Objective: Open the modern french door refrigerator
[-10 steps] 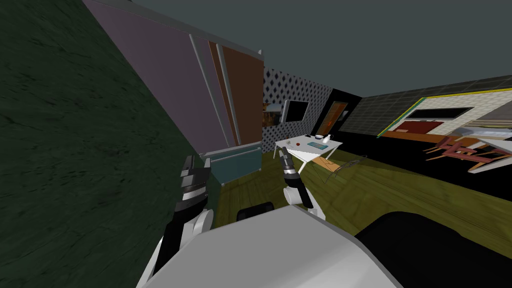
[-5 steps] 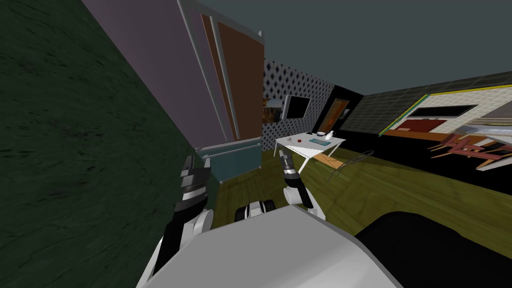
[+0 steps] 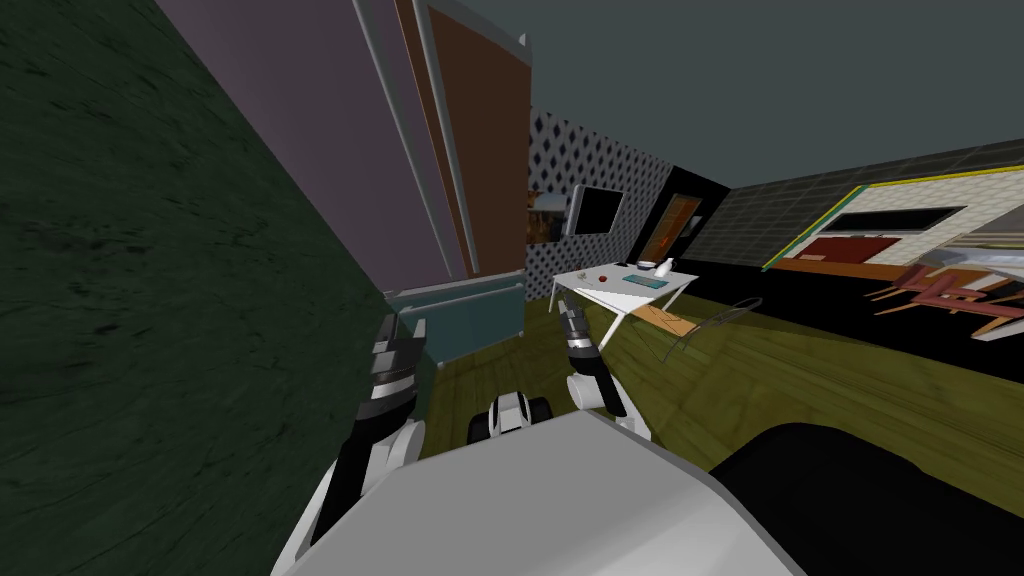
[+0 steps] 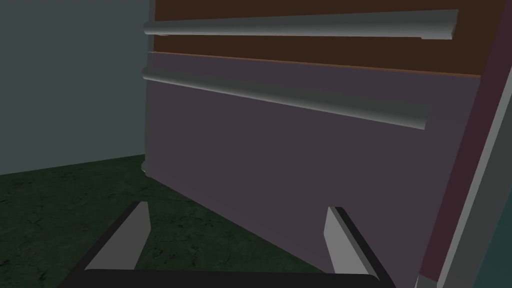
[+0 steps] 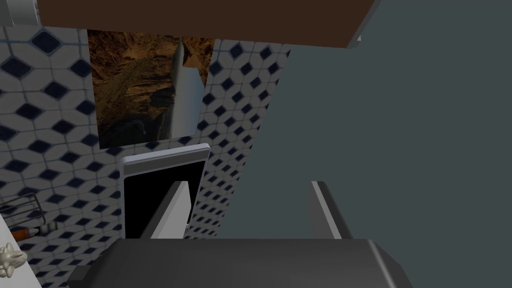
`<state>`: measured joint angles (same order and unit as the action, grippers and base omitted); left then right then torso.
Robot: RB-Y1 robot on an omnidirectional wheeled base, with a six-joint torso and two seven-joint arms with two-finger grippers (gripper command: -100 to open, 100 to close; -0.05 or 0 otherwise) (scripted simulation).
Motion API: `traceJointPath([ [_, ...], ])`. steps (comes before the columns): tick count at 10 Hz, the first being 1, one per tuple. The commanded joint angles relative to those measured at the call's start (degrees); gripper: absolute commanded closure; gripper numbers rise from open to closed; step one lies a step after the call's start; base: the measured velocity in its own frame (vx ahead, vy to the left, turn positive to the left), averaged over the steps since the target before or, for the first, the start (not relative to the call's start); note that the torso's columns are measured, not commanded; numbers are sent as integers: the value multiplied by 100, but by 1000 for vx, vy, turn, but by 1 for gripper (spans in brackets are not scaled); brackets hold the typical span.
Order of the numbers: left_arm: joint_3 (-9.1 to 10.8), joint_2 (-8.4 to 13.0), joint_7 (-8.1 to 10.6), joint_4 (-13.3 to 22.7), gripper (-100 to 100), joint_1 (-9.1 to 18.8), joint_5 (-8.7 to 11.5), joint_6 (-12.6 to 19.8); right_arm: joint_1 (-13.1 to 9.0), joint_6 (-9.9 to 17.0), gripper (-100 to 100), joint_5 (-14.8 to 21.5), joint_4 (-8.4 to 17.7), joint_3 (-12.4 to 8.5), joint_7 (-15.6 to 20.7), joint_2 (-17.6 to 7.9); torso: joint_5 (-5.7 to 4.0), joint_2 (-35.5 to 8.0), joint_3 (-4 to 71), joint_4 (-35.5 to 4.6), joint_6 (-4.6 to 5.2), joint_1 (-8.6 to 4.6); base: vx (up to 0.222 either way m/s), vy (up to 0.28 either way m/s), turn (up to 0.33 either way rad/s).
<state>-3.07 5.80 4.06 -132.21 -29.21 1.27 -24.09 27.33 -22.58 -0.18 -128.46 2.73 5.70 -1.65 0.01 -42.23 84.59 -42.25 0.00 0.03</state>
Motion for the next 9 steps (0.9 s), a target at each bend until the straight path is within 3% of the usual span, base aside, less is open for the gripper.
traceJointPath([
  [1,23,141,-2,356,-100,68,5,-229,0,0,0,0,0,0,0,0,-2,-3,-1,-2,0,-6,98,19,4],
  [9,146,381,6,1572,-100,321,43,-953,0,0,0,0,0,0,0,0,0,-9,-4,-4,0,2,109,25,3],
])
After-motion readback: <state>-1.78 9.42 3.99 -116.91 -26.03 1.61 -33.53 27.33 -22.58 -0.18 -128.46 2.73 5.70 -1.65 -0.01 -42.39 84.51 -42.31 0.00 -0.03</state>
